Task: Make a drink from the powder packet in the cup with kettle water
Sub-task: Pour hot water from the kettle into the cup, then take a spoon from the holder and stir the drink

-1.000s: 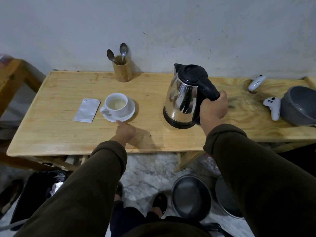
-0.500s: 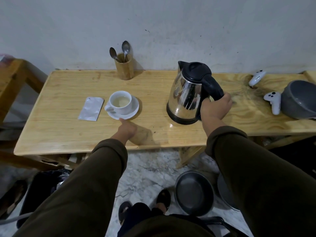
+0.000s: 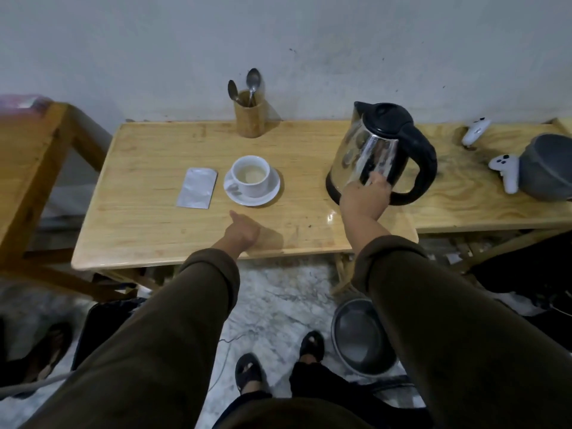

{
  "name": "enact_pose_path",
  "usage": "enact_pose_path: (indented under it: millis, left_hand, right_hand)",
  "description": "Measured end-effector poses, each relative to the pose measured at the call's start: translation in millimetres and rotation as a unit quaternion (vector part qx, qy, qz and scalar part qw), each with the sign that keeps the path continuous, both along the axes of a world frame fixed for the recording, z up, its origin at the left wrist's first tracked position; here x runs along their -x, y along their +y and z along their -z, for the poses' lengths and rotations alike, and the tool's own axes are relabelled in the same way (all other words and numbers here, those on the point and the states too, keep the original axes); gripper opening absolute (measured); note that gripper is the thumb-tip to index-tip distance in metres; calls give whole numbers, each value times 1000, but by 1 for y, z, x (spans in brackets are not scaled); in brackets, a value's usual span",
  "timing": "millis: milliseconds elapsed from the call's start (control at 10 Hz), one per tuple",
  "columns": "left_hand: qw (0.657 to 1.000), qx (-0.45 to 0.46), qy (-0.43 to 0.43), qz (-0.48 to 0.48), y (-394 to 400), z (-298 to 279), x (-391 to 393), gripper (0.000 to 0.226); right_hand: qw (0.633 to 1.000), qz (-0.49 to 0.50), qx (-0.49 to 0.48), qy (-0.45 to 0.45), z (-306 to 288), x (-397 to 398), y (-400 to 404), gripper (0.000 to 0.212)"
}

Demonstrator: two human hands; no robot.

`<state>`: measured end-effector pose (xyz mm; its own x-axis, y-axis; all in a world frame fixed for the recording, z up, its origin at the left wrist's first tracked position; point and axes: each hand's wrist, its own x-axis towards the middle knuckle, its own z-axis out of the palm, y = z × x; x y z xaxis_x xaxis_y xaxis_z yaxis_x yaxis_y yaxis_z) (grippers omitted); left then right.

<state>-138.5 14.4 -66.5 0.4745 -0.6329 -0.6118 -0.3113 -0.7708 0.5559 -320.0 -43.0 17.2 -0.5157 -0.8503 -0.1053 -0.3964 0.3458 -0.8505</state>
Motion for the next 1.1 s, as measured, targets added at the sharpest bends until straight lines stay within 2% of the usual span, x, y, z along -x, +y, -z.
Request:
enact_pose_path:
  millis: [100,200,300,500,600,700,900,1100]
  left_hand:
    - [999,-1,25,28,-1,-4,-8,83]
    - [999,16,28,12,-5,-6,-17,88]
    - [999,23,27,10,-12,-8,-19,95]
    - [993,110,-25,-24,-42,6,-37,109]
    - [995,94,-26,-25,-54,12,-45,118]
    - [996,75,-41,-22,-61,16,-54,116]
    - [996,52,-68,-22,-63,22,-60,58]
    - [996,28,-75,-34,-67,23,-66,43]
  right_hand:
    - [993,-107,-34,26,7,-29,2,31]
    - [969,-237,-37,51,13,-53,-1,29]
    - [949,-303,-23,79,14,-72,-21,28]
    - [929,-353,-55,99,15,-105,-102,29]
    - [908,-396,-45,128,11,-130,-147,30]
    - [891,-431,-8,145,9,-160,-182,31]
    - [840,-517,-36,163,18,-201,-229,32]
    - [815,-540,-33,208,28,-219,-261,33]
